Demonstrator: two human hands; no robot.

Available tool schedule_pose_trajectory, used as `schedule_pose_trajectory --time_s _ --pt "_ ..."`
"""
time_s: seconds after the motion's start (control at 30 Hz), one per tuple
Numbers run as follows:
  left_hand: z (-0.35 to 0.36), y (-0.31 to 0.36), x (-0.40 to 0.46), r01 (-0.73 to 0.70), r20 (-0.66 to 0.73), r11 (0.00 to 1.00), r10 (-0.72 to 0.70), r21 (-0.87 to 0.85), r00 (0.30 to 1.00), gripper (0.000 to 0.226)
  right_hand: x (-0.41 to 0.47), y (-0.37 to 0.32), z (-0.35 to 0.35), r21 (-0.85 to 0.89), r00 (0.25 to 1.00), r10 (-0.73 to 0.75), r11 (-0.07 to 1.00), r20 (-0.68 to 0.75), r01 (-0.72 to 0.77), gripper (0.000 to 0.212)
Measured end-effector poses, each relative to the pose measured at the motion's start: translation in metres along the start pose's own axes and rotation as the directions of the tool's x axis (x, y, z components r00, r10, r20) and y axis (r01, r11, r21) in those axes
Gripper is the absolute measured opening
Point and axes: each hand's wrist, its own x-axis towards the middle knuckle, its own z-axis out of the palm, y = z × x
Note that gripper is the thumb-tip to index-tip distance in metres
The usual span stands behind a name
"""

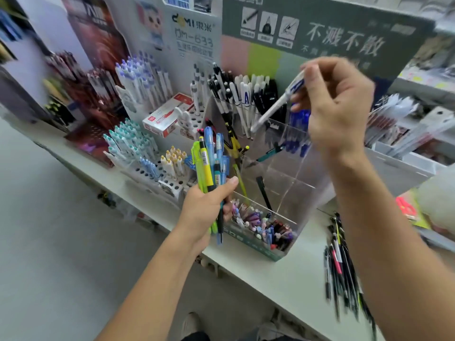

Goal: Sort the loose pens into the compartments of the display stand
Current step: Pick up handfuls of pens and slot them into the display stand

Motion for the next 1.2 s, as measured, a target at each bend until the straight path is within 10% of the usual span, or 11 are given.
schedule_pose_trajectory --time_s 0.13,0.3,0.57,0.7,0.87,1.2 --pt "-0.006 0.001 0.000 0.060 0.103 0.998 -0.056 -0.037 0.993 0.008 0.050 0.005 0.025 -0.239 0.978 -0.206 0.948 0.035 0.208 0.016" --pt "-0.009 0.003 -0.002 0.096 0.148 0.993 -0.085 -0.065 0.985 0.004 0.070 0.046 0.058 -0.542 0.945 -0.105 0.796 0.311 0.267 0.013" --pt "-0.014 0.016 -0.006 0.160 0.327 0.977 -0.107 -0.140 0.939 0.014 0.062 0.037 0.065 -0.749 0.935 -0.045 0.586 0.351 0.309 0.025" --pt "-0.016 0.013 -0.006 0.195 0.431 0.969 -0.114 -0.149 0.895 0.015 0.009 0.001 0.040 -0.551 0.946 0.082 0.827 0.312 0.111 0.036" --pt "-0.010 0.006 -0.008 0.279 0.504 0.956 -0.195 -0.094 0.841 0.011 -0.067 0.016 0.013 -0.152 0.643 0.538 0.818 0.544 -0.555 0.030" --pt "0.017 -0.030 -0.019 0.337 0.403 0.937 -0.346 0.095 0.848 0.017 -0.114 0.049 -0.023 -0.048 0.647 0.635 0.728 0.422 -0.684 0.043"
